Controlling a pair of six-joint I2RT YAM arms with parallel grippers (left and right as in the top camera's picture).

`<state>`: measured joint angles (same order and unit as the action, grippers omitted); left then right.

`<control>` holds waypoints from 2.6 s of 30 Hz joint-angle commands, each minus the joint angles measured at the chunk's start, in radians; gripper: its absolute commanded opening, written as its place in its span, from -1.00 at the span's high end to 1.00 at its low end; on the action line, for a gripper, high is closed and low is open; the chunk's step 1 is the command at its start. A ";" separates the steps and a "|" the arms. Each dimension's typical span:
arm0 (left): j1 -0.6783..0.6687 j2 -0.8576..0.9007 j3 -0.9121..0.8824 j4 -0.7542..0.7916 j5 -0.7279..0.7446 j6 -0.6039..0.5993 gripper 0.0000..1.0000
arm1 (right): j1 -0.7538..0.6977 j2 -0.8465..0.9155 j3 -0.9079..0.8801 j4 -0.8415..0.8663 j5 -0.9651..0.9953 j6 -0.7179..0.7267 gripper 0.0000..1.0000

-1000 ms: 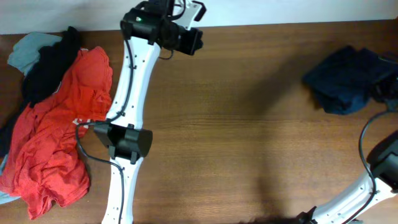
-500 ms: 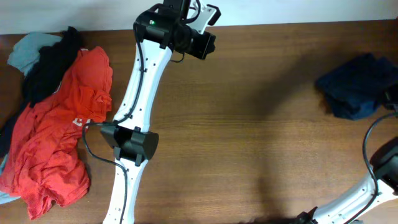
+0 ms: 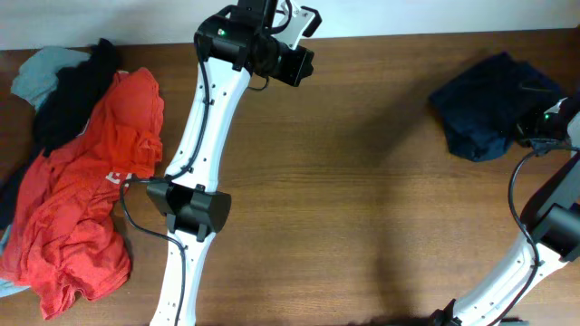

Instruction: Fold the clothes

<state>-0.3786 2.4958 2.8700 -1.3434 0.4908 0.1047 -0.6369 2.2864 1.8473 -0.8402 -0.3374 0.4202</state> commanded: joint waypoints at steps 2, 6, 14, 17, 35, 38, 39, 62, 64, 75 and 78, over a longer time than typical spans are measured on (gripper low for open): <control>0.000 -0.005 0.020 0.003 0.007 -0.010 0.99 | 0.001 0.019 -0.005 -0.012 0.017 0.008 0.87; 0.000 -0.005 0.020 0.003 0.007 -0.010 1.00 | 0.001 0.019 -0.005 -0.032 0.017 0.008 -0.19; 0.000 -0.005 0.020 0.002 0.007 -0.010 0.99 | -0.007 0.015 -0.005 -0.092 0.015 0.071 -0.80; 0.001 -0.005 0.020 -0.003 0.007 -0.010 0.99 | -0.017 0.006 -0.003 -0.108 0.003 0.072 -0.82; 0.002 -0.005 0.020 -0.004 0.007 -0.010 0.99 | -0.171 -0.181 -0.002 -0.101 -0.482 -0.077 -0.55; 0.001 -0.005 0.020 -0.005 0.007 -0.010 0.99 | -0.183 -0.183 -0.002 -0.064 -0.573 -0.103 -0.36; 0.000 -0.005 0.020 -0.005 0.007 -0.010 0.99 | -0.183 -0.183 -0.002 -0.054 -0.580 -0.107 -0.29; -0.001 -0.005 0.020 -0.030 0.006 -0.009 0.99 | -0.121 0.017 -0.005 0.121 -0.177 -0.207 0.92; -0.001 -0.005 0.020 -0.031 0.006 -0.009 1.00 | -0.126 0.033 -0.005 0.123 -0.177 -0.207 0.92; -0.001 -0.005 0.020 -0.041 -0.018 -0.008 0.99 | -0.115 0.093 -0.005 0.103 -0.087 -0.241 0.92; -0.001 -0.005 0.020 -0.045 -0.028 -0.008 0.99 | -0.114 0.103 -0.005 0.097 -0.062 -0.241 0.92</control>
<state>-0.3786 2.4958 2.8708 -1.3853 0.4808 0.1047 -0.7567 2.3444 1.8473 -0.7319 -0.4850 0.1982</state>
